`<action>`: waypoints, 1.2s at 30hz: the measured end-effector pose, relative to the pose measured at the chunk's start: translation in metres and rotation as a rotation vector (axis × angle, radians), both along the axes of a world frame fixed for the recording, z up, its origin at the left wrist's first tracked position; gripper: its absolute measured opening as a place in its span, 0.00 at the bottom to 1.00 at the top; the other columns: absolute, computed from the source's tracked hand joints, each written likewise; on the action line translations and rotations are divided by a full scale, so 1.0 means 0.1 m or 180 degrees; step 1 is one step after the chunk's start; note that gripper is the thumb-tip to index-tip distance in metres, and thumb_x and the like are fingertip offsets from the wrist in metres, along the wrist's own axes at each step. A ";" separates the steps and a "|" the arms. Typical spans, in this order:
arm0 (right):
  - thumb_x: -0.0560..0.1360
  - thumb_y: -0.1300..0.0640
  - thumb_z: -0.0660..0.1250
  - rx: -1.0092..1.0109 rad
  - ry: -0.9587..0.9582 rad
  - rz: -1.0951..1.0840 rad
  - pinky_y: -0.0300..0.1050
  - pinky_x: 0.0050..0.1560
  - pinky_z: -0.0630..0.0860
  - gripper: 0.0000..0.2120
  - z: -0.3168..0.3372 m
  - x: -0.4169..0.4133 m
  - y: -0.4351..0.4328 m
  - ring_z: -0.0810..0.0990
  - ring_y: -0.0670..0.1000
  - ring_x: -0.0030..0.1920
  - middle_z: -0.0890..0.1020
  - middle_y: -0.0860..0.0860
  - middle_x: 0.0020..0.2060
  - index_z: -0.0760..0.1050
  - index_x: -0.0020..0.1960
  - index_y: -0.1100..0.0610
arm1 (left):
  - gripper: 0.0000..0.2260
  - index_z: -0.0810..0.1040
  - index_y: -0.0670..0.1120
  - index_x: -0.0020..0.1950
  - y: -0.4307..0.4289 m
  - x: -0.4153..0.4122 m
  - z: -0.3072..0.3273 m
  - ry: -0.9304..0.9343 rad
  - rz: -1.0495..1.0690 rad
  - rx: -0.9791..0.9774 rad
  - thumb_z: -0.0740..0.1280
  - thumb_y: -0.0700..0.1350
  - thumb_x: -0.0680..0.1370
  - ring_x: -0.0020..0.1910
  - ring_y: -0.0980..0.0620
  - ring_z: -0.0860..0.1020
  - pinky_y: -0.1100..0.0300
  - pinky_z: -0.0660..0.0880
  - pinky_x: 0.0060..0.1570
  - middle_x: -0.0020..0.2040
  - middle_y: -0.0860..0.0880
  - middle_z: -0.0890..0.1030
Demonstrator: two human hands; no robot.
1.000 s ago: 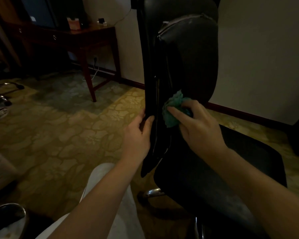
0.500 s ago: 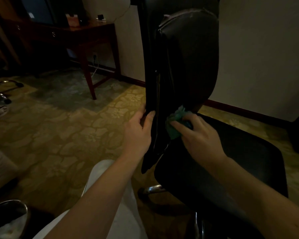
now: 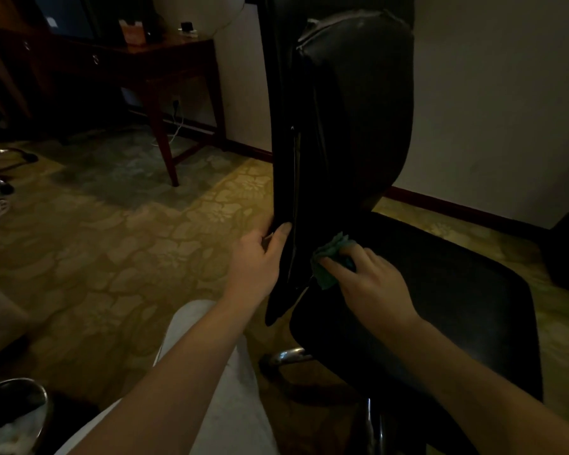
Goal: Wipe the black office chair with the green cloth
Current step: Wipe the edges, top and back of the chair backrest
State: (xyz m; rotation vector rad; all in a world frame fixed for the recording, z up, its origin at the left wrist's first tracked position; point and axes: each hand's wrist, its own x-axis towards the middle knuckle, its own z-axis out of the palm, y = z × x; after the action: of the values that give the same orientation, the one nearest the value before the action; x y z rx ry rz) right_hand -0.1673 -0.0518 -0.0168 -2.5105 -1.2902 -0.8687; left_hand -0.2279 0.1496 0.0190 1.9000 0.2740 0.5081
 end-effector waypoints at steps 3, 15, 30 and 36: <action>0.76 0.57 0.63 0.0209 -0.0080 0.0003 0.51 0.45 0.79 0.17 0.25 0.05 0.08 0.79 0.58 0.51 0.78 0.59 0.56 0.77 0.64 0.55 | 0.14 0.78 0.52 0.67 -0.01 -0.04 -0.15 0.0253 0.0032 0.0134 0.62 0.52 0.83 0.33 0.64 0.77 0.71 0.68 0.30 0.35 0.59 0.79; 0.71 0.60 0.73 0.0016 -0.0018 -0.0030 0.51 0.44 0.79 0.22 -0.12 0.02 0.01 0.79 0.58 0.50 0.78 0.59 0.56 0.77 0.65 0.55 | 0.15 0.76 0.57 0.69 0.03 -0.03 -0.28 0.0237 0.0059 0.0230 0.62 0.54 0.82 0.45 0.61 0.82 0.49 0.81 0.46 0.47 0.57 0.85; 0.67 0.59 0.77 -0.0130 0.0182 -0.0051 0.52 0.41 0.80 0.27 -0.36 -0.06 -0.01 0.80 0.59 0.48 0.78 0.60 0.55 0.76 0.65 0.55 | 0.17 0.74 0.57 0.71 0.00 -0.05 -0.33 0.0193 0.0092 0.0083 0.62 0.53 0.82 0.53 0.62 0.80 0.56 0.80 0.52 0.54 0.59 0.83; 0.77 0.56 0.61 0.0298 -0.0009 -0.0115 0.51 0.47 0.78 0.18 -0.05 -0.02 0.08 0.79 0.58 0.51 0.78 0.60 0.57 0.76 0.65 0.56 | 0.16 0.75 0.56 0.70 0.00 -0.01 -0.34 0.0186 0.0075 0.0108 0.63 0.52 0.82 0.51 0.65 0.80 0.58 0.80 0.51 0.52 0.61 0.83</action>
State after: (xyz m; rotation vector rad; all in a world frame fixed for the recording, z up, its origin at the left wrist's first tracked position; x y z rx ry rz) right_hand -0.1689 -0.0440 -0.0220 -2.4681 -1.1798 -0.9184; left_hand -0.2294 0.1496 -0.0148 1.9488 0.3281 0.4760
